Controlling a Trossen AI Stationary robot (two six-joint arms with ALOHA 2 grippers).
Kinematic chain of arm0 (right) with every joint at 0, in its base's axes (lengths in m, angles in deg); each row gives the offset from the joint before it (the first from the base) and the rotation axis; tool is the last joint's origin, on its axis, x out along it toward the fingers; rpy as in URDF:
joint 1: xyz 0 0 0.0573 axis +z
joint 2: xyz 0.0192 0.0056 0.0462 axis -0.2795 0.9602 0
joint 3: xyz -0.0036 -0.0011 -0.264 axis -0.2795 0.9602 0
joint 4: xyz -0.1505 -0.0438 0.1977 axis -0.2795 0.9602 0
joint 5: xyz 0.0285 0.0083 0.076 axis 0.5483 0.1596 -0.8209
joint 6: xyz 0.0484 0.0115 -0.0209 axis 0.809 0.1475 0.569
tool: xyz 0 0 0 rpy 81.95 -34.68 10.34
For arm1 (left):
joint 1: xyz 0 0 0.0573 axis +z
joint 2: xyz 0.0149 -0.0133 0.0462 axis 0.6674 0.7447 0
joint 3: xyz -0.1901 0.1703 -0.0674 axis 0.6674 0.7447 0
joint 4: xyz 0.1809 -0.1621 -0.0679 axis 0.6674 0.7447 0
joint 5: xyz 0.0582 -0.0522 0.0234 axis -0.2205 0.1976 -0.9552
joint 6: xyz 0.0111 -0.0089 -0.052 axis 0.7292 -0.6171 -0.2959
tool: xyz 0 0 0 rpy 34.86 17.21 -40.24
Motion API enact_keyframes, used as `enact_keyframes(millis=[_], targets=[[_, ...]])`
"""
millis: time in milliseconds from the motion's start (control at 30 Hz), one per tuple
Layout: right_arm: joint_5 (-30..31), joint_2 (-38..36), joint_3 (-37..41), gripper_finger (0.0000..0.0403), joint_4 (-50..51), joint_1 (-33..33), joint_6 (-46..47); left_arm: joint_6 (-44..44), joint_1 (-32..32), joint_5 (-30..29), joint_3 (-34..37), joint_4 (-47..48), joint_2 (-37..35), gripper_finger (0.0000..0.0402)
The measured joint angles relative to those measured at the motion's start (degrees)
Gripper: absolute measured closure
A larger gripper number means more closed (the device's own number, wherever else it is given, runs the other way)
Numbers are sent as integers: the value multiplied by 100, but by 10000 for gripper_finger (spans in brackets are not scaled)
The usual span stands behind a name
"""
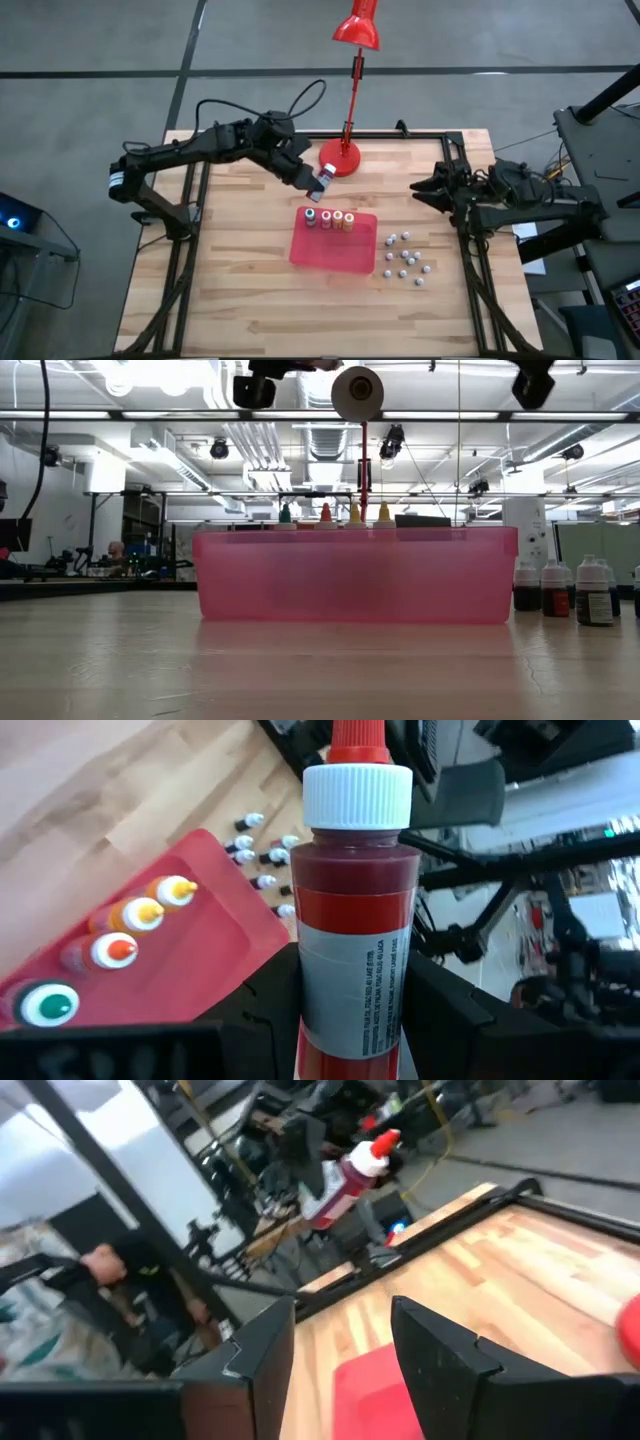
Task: Pick & Place food coloring
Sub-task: Put the large red food coloring bottle into the red bin
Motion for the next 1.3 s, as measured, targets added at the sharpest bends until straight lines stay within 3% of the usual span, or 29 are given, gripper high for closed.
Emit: enact_keyframes(millis=[300,567,833,1300], targets=[[-867,1555,-1559,163,992,-1,-62,598,-89,489,-17,-8,0,281],[-1077,2712,-2839,113,2004,-1,-1389,1017,-115,618,-154,-26,0,281],[-1030,3554,-4093,94,2679,-1,-2285,1469,-208,745,-242,-27,0,281],[-1106,4673,-5710,92,3290,-3,-2208,2365,-475,715,-287,-48,17,281]])
